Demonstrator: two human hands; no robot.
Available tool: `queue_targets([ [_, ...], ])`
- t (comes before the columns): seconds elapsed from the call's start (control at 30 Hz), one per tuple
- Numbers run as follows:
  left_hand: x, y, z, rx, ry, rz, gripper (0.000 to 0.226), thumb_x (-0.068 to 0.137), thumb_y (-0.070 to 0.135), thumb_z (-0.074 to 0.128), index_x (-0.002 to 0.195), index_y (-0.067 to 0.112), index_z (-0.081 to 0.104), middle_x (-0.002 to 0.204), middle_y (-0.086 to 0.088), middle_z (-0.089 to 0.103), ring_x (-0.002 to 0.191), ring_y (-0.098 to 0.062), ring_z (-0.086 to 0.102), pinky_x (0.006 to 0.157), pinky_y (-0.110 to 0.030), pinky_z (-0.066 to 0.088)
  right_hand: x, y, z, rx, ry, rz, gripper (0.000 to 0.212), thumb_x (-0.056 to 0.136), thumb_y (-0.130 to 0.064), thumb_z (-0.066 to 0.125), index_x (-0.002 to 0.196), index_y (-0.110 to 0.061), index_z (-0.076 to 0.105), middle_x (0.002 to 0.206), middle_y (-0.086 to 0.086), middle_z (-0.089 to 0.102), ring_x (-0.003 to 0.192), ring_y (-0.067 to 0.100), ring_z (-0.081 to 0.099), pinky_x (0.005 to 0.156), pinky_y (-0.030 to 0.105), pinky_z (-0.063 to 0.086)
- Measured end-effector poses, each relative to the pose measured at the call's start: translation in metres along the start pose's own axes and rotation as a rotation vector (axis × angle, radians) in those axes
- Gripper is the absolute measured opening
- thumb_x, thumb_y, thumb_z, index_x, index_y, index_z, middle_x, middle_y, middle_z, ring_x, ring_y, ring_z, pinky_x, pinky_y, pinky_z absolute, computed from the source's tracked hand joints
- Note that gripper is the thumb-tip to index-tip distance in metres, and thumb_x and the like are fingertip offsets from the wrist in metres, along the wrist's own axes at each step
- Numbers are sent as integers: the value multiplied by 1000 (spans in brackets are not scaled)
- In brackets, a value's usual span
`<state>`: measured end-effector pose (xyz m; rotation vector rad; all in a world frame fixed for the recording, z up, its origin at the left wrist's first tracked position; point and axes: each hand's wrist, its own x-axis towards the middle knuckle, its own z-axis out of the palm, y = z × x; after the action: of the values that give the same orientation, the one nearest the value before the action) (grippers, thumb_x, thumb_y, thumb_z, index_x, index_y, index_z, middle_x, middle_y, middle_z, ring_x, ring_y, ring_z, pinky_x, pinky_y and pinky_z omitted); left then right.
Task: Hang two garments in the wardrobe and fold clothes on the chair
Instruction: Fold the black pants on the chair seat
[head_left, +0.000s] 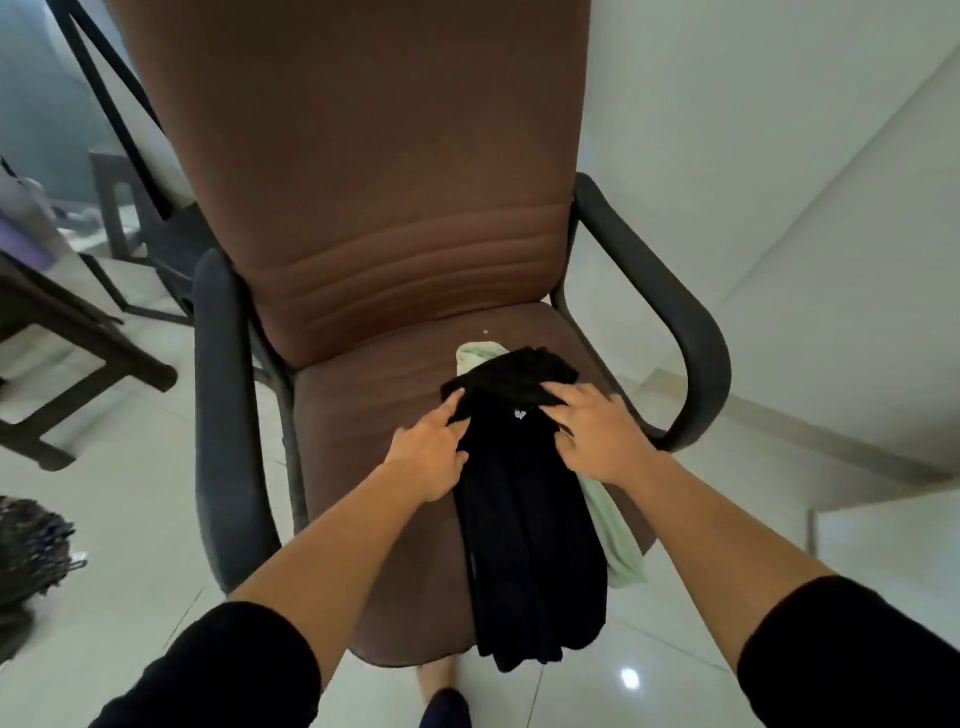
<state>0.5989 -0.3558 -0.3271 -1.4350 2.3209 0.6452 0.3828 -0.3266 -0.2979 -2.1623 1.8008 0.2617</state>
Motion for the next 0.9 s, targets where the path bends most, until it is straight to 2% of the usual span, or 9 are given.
queue_targets([
  [0.2, -18, 19, 123, 34, -371, 66, 62, 94, 43, 46, 148, 26, 23, 157, 2, -20, 146, -19, -11, 114, -54, 16, -55, 13, 115, 139, -367, -34, 38, 91, -34, 49, 128, -41, 54, 158, -9, 14, 145, 16, 10, 113, 43, 15],
  [0.3, -15, 15, 127, -170, -200, -1, 33, 91, 48, 46, 116, 33, 62, 156, 6, 21, 144, -15, 15, 111, -46, 23, -54, 22, 125, 363, -317, 53, 20, 86, -34, 59, 101, -32, 73, 148, -4, 39, 135, 15, 35, 111, 39, 28],
  [0.4, 7, 2, 107, -150, 126, -75, 33, 92, 51, 42, 81, 26, 62, 124, 10, 59, 120, -12, 47, 96, -37, 32, -25, 28, 111, 497, -68, 107, 18, 83, -26, 64, 80, -11, 75, 106, 5, 65, 99, 19, 58, 91, 39, 46],
  [0.47, 32, -9, 91, -168, 302, -69, 26, 90, 51, 48, 92, 27, 58, 123, 9, 58, 118, -13, 48, 95, -35, 32, 6, 32, 99, 350, 111, 64, 15, 85, -24, 61, 88, -16, 73, 105, 4, 61, 102, 22, 55, 88, 38, 45],
  [0.53, 59, -20, 73, -218, 318, -41, 40, 88, 48, 55, 122, 29, 49, 137, 6, 46, 129, -15, 37, 100, -39, 30, 37, 33, 87, 215, 172, 27, 26, 89, -27, 57, 113, -27, 66, 127, 3, 50, 120, 23, 43, 94, 38, 39],
  [0.63, 103, -34, 48, -213, 218, -22, 69, 86, 44, 60, 143, 34, 24, 150, 1, 27, 139, -21, 23, 107, -47, 25, 90, 34, 72, 142, 38, 27, 46, 96, -26, 48, 139, -40, 40, 152, 1, 24, 139, 24, 21, 107, 48, 26],
  [0.73, 140, -45, 40, -248, 123, -89, 79, 86, 39, 62, 147, 36, 11, 151, -5, 27, 139, -26, 24, 108, -51, 23, 133, 39, 71, 188, -90, 46, 53, 98, -22, 45, 144, -40, 27, 155, 0, 22, 142, 22, 19, 111, 50, 21],
  [0.8, 158, -54, 42, -276, 39, -129, 78, 85, 39, 64, 146, 33, 15, 143, -7, 39, 134, -28, 33, 106, -51, 26, 152, 44, 74, 284, -168, 58, 59, 96, -21, 50, 145, -39, 24, 151, 0, 31, 138, 22, 28, 112, 46, 26],
  [0.9, 169, -67, 45, -284, 42, -88, 54, 82, 39, 68, 129, 25, 47, 128, -3, 54, 122, -25, 46, 101, -46, 35, 164, 47, 77, 242, -203, 70, 73, 90, -25, 60, 148, -35, 16, 144, 4, 42, 135, 26, 31, 109, 45, 28],
])
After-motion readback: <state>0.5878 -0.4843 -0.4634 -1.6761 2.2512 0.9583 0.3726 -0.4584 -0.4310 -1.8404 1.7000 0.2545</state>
